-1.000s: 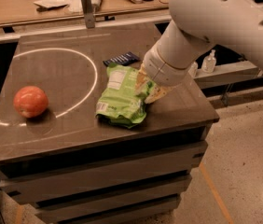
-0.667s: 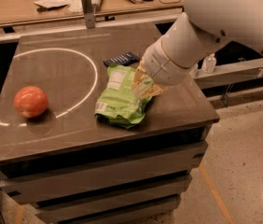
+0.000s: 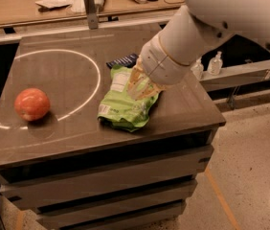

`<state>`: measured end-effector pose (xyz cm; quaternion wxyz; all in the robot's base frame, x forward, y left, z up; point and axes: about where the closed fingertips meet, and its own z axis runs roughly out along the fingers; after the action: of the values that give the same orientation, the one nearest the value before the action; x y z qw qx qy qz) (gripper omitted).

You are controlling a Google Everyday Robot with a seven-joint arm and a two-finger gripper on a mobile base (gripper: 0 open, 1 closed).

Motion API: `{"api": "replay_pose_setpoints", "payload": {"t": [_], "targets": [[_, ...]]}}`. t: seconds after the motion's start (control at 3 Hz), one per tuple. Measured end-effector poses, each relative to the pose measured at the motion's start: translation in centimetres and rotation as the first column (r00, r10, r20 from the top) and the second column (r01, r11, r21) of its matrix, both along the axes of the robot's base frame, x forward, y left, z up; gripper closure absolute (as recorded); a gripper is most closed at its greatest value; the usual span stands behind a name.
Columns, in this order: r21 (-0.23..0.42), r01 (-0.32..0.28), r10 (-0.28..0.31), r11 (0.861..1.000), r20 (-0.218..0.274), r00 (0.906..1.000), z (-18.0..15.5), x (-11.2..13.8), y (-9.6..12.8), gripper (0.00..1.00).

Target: Move green rice chip bag near apple

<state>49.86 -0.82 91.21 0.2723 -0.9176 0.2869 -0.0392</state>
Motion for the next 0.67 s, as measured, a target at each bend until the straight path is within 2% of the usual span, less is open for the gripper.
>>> {"api": "replay_pose_setpoints", "payload": {"t": [0.33,0.67], "targets": [[-0.064,0.04,-0.04,0.997,-0.007,0.9992,-0.4,2.1,-1.7,0.61],[-0.147,0.055,-0.052,0.988,0.024,0.9983,0.3,4.0,-2.9,0.38]]}}
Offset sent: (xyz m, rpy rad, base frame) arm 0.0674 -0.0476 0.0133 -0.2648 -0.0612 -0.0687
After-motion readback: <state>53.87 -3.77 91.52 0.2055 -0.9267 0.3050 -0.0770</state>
